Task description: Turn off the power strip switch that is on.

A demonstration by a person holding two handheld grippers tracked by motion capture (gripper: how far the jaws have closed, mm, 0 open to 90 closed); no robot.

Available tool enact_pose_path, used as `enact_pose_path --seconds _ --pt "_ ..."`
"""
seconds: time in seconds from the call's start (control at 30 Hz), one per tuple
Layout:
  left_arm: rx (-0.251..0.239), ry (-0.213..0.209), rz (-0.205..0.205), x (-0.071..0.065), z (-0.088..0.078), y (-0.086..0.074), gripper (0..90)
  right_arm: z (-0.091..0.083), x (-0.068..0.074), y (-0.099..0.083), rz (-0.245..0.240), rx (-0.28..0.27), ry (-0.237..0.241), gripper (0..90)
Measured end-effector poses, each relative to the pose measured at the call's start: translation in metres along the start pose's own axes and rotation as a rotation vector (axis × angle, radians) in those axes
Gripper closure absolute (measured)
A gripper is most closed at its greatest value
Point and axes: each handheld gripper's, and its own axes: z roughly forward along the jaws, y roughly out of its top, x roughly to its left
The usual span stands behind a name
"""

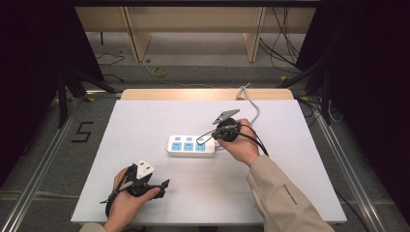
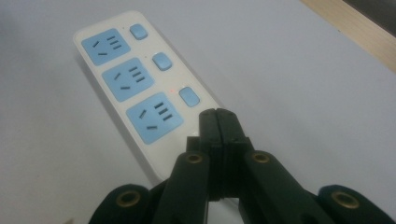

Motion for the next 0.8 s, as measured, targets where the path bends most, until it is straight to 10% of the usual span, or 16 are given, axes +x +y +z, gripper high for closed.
enact_pose_path --seconds 0.8 --pt "-0.002 -0.001 0.0 0.0 0.0 0.0004 16.4 0.0096 -0.001 0.0104 -0.023 0.02 -0.003 90.0"
